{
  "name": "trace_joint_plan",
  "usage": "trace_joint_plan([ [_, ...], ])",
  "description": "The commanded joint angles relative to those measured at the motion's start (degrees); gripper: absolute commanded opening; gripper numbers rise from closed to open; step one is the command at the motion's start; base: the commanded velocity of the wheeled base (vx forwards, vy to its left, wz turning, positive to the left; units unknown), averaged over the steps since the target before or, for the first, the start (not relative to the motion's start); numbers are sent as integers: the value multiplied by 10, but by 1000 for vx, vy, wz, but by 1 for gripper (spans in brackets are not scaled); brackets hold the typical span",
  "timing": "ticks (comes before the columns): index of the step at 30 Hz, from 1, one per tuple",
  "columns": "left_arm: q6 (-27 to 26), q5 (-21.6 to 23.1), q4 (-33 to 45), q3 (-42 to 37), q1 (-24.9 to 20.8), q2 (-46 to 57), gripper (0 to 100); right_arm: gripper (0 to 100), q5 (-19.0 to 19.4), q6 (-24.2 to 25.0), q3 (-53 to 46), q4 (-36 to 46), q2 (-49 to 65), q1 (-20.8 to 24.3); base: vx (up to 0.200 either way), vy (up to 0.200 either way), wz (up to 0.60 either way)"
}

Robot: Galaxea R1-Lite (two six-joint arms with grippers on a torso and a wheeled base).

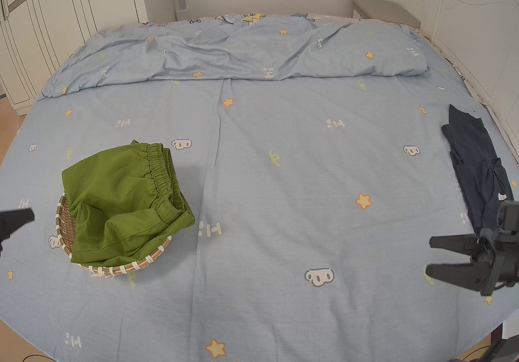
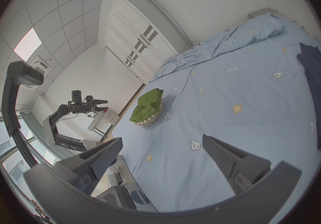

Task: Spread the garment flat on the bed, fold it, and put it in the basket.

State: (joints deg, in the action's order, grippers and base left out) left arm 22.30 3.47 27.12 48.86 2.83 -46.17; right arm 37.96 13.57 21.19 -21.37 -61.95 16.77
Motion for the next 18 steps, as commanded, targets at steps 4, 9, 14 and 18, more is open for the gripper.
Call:
trace_joint_plan([
  [4,0,-47,-35,-250,-42,398,100,100,-3,8,-151,57,335,-13,0,0,0],
  [9,-71,-37,-108,-359,-34,459,100,100,-8,8,-165,140,479,-33,0,0,0],
  [14,-190,-39,-300,-488,-34,460,100,100,-24,-10,-164,229,573,-102,0,0,0],
  [18,-199,-42,-288,-485,-33,460,100,100,-95,-17,-189,228,598,-171,0,0,0],
])
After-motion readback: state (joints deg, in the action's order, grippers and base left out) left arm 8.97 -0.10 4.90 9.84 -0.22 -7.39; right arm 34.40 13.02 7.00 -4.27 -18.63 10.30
